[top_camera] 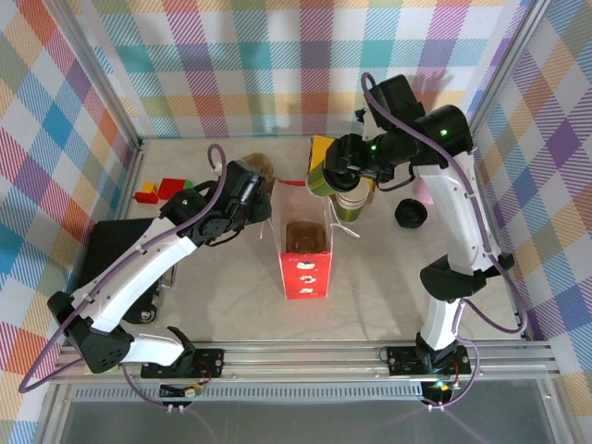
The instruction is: Pack the takeout coffee
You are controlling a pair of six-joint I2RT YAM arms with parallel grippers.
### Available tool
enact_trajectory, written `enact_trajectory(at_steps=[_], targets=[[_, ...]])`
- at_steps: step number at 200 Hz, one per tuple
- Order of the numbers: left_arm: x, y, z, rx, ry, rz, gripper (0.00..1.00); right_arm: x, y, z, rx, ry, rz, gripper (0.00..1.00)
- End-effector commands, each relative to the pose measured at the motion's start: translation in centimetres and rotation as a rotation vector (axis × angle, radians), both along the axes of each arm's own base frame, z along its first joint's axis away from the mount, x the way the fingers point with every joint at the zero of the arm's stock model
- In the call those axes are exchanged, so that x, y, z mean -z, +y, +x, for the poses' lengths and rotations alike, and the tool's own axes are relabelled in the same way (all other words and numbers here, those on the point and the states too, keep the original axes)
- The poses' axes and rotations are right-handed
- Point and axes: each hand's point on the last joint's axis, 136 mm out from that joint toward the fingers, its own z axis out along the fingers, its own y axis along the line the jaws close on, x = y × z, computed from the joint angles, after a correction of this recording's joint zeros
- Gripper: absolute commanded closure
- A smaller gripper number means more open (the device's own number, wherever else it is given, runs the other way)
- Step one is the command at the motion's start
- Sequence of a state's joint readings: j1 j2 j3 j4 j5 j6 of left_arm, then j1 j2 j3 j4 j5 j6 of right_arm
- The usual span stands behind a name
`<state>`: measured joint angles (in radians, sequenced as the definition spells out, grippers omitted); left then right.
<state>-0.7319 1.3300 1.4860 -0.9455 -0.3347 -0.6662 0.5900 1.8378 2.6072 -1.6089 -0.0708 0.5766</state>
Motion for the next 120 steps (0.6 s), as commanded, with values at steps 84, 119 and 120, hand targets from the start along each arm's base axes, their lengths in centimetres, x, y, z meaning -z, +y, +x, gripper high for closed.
enact_trajectory(at_steps=[84,119,120], targets=[[-1.4,-1.4,-0.5,0.105,-0.059,-0.084,0.55,5.2,3.4,-6.2,-0.085,0.228,-0.174,0.33],[-2.1,-0.5,0.2,0.111,-0.07,-0.103,0.52,6.9,3.8,-6.6,-0.104,0.247,-0.245,0.33],[-2.1,-0.5,0.2,0.111,-0.07,-0.105,0.52,7.0,3.8,-6.6,-0.104,0.248,-0.248,0.33]])
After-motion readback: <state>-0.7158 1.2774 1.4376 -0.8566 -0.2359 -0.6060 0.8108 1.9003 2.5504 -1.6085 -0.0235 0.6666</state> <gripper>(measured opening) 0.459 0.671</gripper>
